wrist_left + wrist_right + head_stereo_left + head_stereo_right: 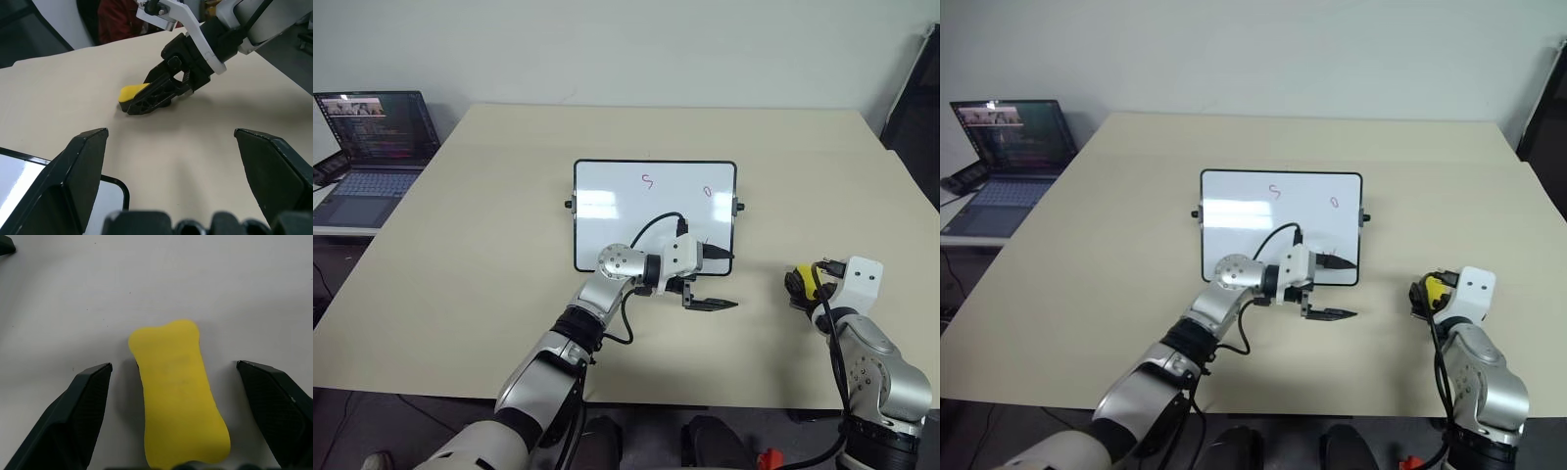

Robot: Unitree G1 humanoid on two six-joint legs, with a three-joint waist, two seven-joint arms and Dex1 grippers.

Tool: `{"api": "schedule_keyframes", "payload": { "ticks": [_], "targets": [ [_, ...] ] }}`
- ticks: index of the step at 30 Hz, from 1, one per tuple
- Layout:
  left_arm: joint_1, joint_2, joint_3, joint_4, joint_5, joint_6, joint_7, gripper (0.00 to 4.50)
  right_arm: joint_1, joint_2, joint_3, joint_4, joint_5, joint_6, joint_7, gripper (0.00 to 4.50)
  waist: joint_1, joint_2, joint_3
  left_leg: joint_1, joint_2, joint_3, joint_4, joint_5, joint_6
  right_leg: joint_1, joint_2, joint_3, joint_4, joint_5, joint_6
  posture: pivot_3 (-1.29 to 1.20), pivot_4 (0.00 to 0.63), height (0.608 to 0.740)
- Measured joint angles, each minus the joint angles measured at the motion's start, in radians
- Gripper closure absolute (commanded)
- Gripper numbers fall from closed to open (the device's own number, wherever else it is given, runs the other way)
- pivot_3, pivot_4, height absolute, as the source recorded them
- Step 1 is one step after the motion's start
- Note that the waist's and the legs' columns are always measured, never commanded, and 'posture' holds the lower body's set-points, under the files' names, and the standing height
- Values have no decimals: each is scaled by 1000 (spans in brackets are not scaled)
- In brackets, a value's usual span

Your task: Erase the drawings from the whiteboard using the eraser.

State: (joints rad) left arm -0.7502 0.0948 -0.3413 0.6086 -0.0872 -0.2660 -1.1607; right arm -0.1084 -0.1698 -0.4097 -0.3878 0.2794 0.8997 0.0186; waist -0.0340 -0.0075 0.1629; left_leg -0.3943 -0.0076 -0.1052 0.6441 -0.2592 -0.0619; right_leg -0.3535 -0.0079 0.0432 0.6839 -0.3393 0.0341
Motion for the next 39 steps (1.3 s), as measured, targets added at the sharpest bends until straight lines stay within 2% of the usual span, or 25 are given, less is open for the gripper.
{"api": "schedule_keyframes", "payload": {
  "ticks": [4,6,9,14,15,27,35,39],
  "targets": [
    [0,0,0,-7,6,1,7,0,0,-5,0,2,1,0,0,17,0,0,0,0,0,0,0,0,0,0,0,0,0,0,0,0,150,740],
    [0,-1,0,-8,7,1,12,0,0,-7,0,4,-1,-1,-1,396,0,0,0,0,0,0,0,0,0,0,0,0,0,0,0,0,150,740],
    [0,0,0,-8,7,1,13,0,0,-15,-2,13,-3,-7,-6,1239,0,0,0,0,0,0,0,0,0,0,0,0,0,0,0,0,150,740],
    [8,1,0,-17,7,2,13,0,0,-19,0,20,-4,-17,-14,3067,0,0,0,0,0,0,0,0,0,0,0,0,0,0,0,0,150,740],
    [9,1,0,-17,8,2,14,0,0,-20,0,20,-4,-18,-16,3200,0,0,0,0,0,0,0,0,0,0,0,0,0,0,0,0,150,740],
    [14,19,0,-29,21,7,39,0,0,-31,16,19,-18,-31,-21,3200,-1,0,0,0,0,0,0,0,0,0,0,0,0,0,0,0,150,740],
    [184,103,100,-231,68,63,307,0,36,-59,122,-50,-73,-142,-4,3200,-7,0,0,1,1,-3,0,0,0,-1,0,2,1,0,0,0,150,740],
    [246,120,119,-269,122,85,441,0,46,-71,188,-49,-107,-198,12,3200,-1,0,0,1,0,-3,1,0,0,-1,-1,1,3,0,0,0,150,740]
  ]
}}
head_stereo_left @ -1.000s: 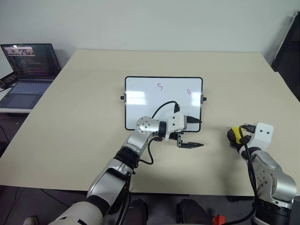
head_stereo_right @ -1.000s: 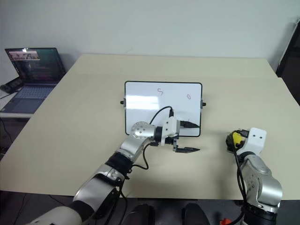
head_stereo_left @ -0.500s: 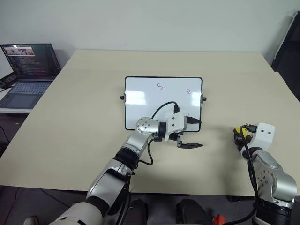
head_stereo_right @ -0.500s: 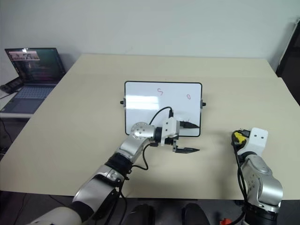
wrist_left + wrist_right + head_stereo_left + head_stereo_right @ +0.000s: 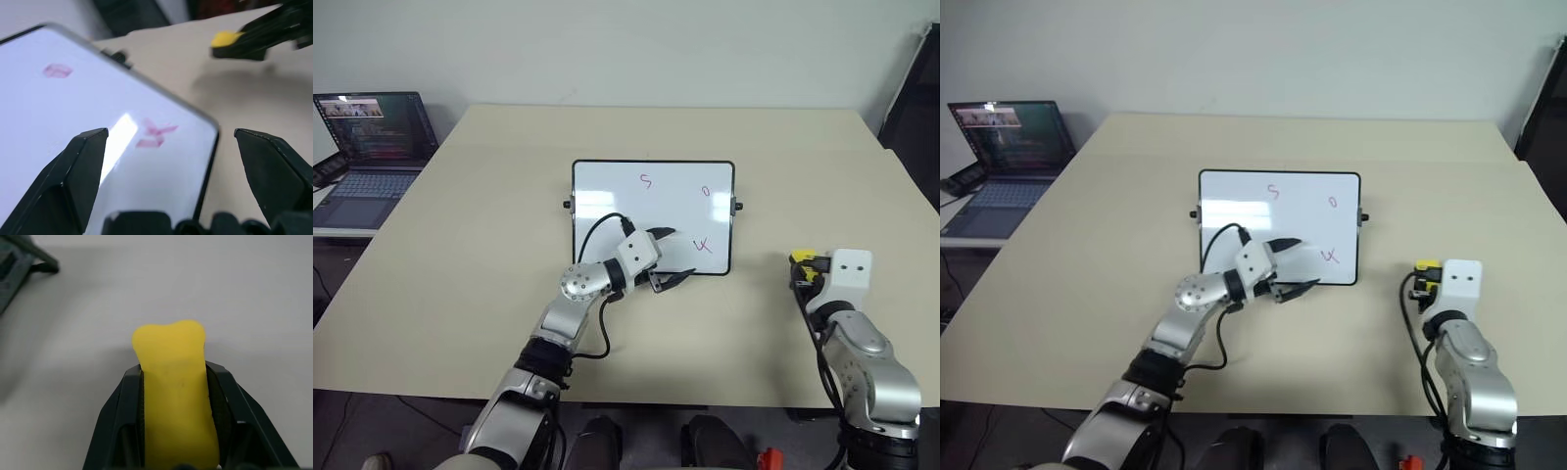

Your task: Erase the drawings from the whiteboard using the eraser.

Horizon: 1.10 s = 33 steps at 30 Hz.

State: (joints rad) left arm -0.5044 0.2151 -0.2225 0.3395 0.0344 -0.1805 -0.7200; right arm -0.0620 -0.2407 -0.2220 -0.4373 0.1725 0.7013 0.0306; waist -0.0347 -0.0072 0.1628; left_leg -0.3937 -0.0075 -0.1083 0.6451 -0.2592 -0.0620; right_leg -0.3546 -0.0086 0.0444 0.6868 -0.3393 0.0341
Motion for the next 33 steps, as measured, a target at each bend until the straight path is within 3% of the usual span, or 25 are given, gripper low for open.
{"api": "schedule_keyframes", "payload": {
  "ticks": [6,16,33],
  "targets": [
    [9,-10,53,-13,41,24,168,0,-137,-25,82,51,-62,-128,27,3200,1,0,0,2,0,1,0,0,0,1,0,0,2,0,0,0,150,740],
    [-103,-81,35,123,47,-6,193,0,-398,-16,201,319,-117,-288,80,3200,2,0,0,1,0,3,0,0,0,0,0,-1,1,0,0,0,150,740],
    [-74,-67,33,120,47,-27,202,0,-435,20,307,452,-150,-411,211,3200,0,0,0,-2,0,2,1,0,0,-4,0,1,4,0,0,0,150,740]
  ]
}}
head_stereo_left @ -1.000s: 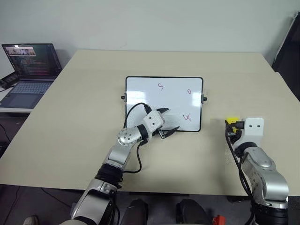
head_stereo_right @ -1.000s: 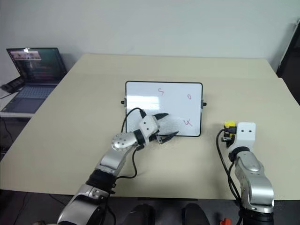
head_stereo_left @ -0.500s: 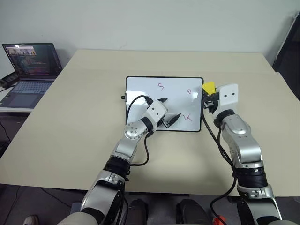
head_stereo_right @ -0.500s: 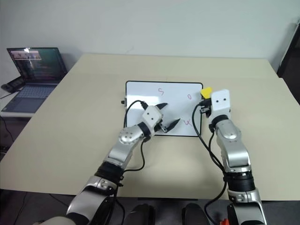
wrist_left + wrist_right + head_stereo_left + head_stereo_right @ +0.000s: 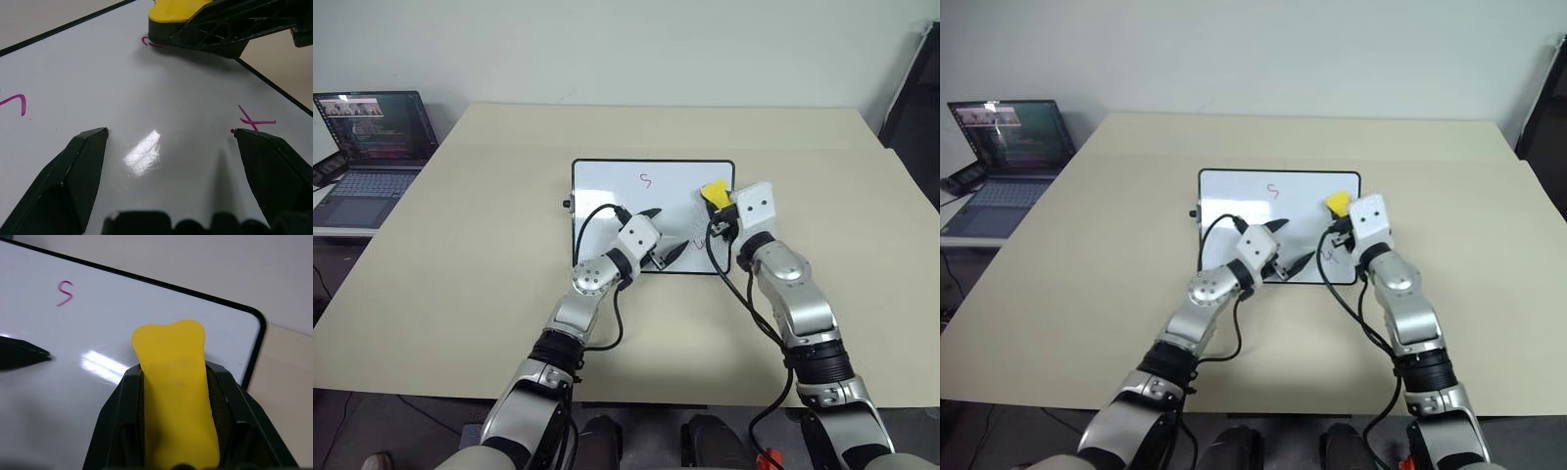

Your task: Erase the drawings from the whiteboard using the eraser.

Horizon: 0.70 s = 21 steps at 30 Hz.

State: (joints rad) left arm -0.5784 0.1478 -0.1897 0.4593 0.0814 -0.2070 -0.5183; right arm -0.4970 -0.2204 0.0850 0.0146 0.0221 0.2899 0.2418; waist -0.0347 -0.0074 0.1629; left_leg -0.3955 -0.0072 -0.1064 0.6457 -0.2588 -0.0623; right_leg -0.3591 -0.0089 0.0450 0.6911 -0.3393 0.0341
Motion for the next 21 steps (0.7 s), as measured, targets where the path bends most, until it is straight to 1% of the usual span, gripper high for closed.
{"api": "schedule_keyframes", "payload": {
  "ticks": [4,7,10,14,18,21],
  "targets": [
    [10,8,0,-17,0,4,2,0,-36,9,14,51,-1,-13,16,3200,1,0,0,0,0,0,0,0,0,0,0,0,0,0,0,0,150,740],
    [17,6,0,-33,0,8,3,0,-122,21,15,149,-10,-40,17,3200,-3,0,0,0,0,0,0,0,0,-1,0,0,1,0,0,0,150,740],
    [27,6,-1,-53,0,18,3,0,-185,17,13,209,-28,-73,10,3200,-3,0,0,0,0,0,0,0,0,-1,-1,0,1,0,0,0,150,740],
    [39,7,-1,-72,0,30,4,0,-212,-8,9,272,-45,-85,-6,3200,0,0,0,0,0,0,0,0,0,-2,-4,0,1,0,0,0,150,740],
    [52,5,-2,-82,0,41,4,0,-213,-22,7,245,-38,-25,17,3200,2,0,0,0,0,0,1,0,0,-2,-5,0,3,0,0,0,150,740],
    [59,7,-3,-104,0,47,3,0,-158,-28,-25,140,1,115,42,3200,5,-1,-1,1,0,-1,1,0,0,0,-5,-1,3,0,0,0,150,740]
  ]
}}
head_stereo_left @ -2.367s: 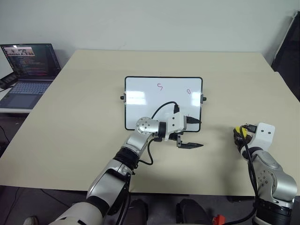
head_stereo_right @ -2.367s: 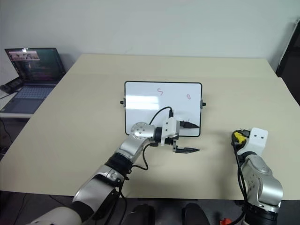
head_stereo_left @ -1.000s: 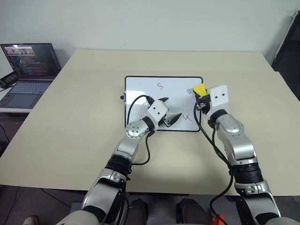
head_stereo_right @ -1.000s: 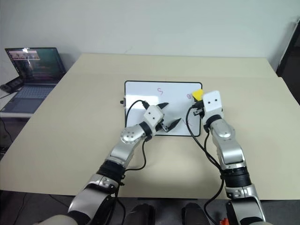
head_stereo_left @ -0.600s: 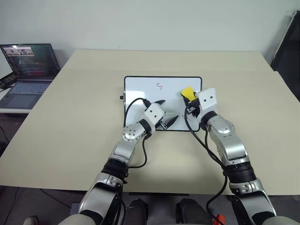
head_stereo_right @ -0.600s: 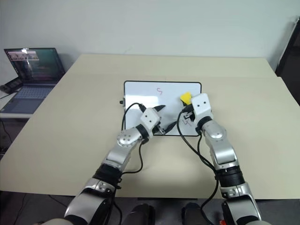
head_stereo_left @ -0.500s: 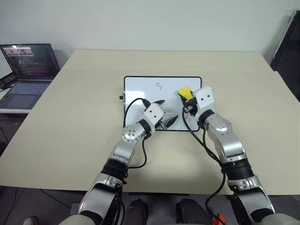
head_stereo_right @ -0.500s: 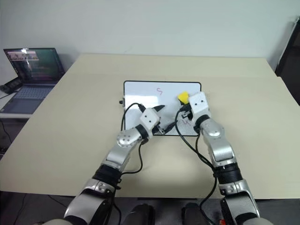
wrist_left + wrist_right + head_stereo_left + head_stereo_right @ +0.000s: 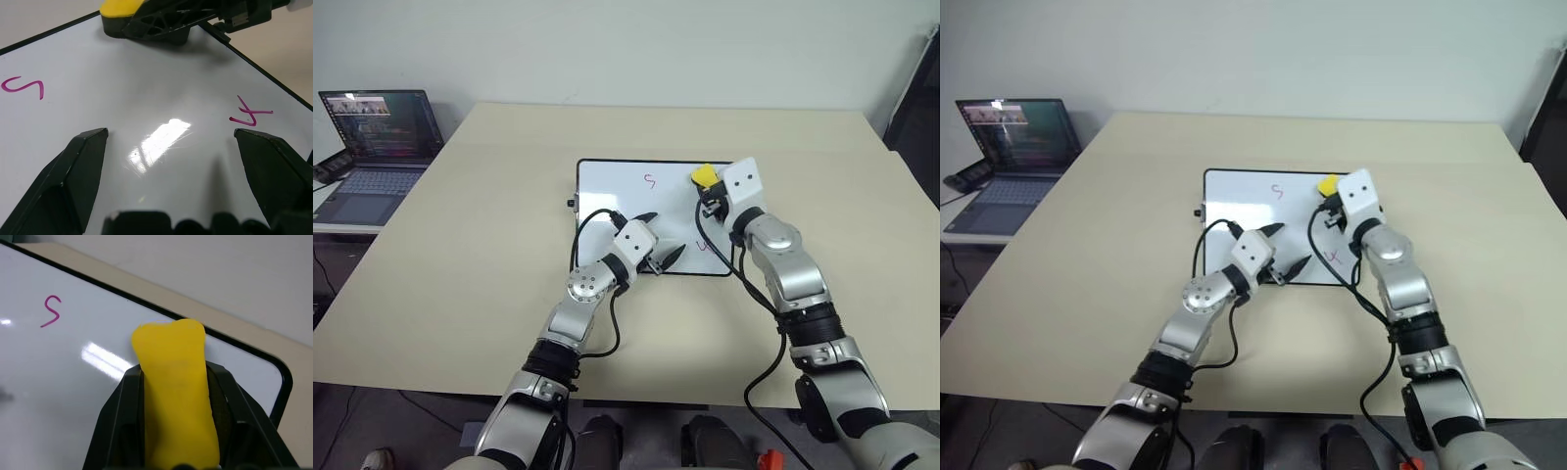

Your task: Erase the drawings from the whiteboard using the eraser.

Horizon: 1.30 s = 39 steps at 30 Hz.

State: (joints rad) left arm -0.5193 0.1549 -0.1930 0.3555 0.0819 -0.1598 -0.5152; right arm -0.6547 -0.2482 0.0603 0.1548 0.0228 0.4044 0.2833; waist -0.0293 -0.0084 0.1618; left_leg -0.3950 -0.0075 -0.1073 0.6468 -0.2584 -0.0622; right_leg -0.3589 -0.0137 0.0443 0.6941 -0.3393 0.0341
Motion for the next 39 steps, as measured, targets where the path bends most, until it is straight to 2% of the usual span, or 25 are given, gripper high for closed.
{"api": "schedule_keyframes", "payload": {
  "ticks": [9,13,19,26,32,39],
  "targets": [
    [15,15,-8,-40,1,5,-3,0,169,-31,-95,-309,117,420,7,3200,-1,-1,0,15,-1,-1,-1,1,1,14,0,0,1,0,0,0,150,740],
    [35,17,-10,-54,1,16,-3,0,215,-54,-96,-383,128,495,12,3200,-1,-1,0,15,-2,-1,-1,1,1,14,0,0,1,0,0,0,150,740],
    [43,18,-15,-57,0,22,-4,0,174,-21,-95,-355,127,475,-7,3200,-5,-1,0,15,-1,0,-1,1,1,14,0,0,1,0,0,0,150,740],
    [40,14,-18,-58,0,22,-4,0,35,38,-88,-193,115,290,-28,3200,-14,-1,0,8,0,0,-2,1,1,5,0,1,1,0,0,0,150,740],
    [38,15,-18,-58,1,22,-1,0,-19,49,-68,-92,108,199,-23,3200,-14,-1,0,1,-1,0,-2,1,1,1,-1,0,-3,0,0,0,150,740],
    [39,17,-18,-59,1,22,3,0,-5,-2,-17,-117,86,260,11,3200,-14,-1,0,5,0,0,-2,1,1,4,-1,0,-1,0,0,0,150,740]
  ]
}}
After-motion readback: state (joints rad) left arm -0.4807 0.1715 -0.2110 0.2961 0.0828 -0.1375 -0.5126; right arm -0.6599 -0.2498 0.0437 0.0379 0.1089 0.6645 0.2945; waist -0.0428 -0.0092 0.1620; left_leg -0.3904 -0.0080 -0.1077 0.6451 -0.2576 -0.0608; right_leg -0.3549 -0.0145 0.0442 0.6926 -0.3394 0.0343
